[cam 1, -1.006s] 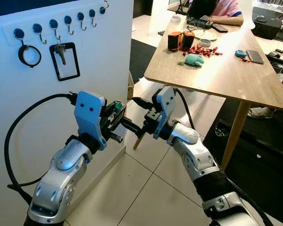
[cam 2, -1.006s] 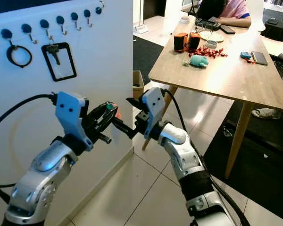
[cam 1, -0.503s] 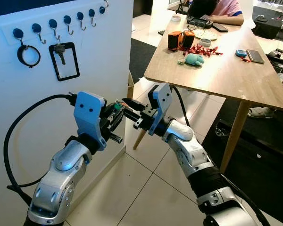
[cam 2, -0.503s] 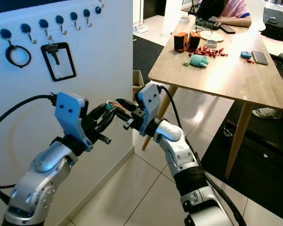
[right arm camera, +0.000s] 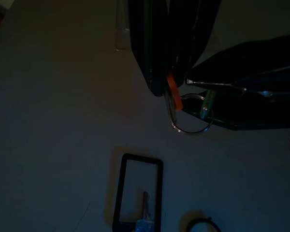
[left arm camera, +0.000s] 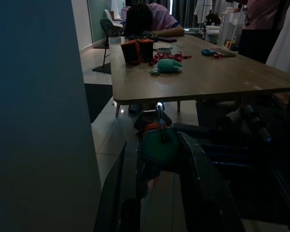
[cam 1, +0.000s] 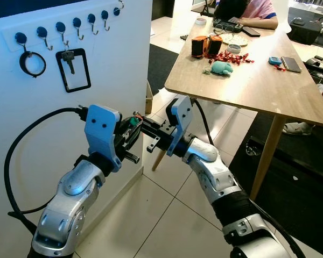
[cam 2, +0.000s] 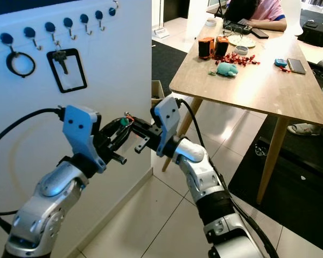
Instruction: Hang keys on a hook
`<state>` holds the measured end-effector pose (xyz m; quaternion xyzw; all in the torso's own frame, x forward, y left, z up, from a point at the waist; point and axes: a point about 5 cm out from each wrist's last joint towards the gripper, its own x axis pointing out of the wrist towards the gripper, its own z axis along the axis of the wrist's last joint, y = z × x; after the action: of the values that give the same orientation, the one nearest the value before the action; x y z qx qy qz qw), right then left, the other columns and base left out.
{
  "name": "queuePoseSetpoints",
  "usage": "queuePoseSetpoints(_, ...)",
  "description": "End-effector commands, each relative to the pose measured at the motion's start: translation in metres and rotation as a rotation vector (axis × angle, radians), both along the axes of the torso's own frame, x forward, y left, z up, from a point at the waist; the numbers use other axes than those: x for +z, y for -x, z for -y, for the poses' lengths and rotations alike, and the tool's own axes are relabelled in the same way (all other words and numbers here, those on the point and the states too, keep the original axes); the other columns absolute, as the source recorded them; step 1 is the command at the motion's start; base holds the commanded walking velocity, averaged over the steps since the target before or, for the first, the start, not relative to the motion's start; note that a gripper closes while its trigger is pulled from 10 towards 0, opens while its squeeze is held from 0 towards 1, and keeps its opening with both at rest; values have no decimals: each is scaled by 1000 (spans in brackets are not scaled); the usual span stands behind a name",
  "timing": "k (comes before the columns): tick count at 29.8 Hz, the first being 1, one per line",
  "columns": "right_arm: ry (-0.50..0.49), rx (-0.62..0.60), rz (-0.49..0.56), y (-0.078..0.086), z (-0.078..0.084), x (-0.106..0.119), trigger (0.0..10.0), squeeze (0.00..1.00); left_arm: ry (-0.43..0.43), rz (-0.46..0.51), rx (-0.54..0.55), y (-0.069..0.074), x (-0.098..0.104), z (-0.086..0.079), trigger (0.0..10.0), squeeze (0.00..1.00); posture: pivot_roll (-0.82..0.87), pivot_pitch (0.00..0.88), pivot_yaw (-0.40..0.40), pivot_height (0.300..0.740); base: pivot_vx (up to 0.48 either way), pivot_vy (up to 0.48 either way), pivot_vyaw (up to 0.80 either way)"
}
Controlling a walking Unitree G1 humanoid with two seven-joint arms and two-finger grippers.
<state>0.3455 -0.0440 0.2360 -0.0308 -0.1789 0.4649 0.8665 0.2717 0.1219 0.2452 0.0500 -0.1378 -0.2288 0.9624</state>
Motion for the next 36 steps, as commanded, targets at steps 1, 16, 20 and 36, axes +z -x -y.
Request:
queuePoseSetpoints(1,-12,-16,-7,1,3,-5,10000,0,-8,-11,-14,1,-3,4,10000,0,176,189,-50,740,0,0,0)
queuePoseSetpoints(16,-50,-96,-55,-1,7,-16,10000,0,-52,27,-62,10,10,-5,10000,0,176,192,-39,740,0,0,0)
queuePoseSetpoints(20,-78,-108,-71,1,8,-18,10000,0,-59,58,-51,11,21,-9,10000,0,176,192,-39,740,0,0,0)
queuePoseSetpoints(36,-102,-65,-45,5,-1,-9,10000,0,-150,0,-44,3,3,-1,9059,0,172,184,-34,740,0,0,0)
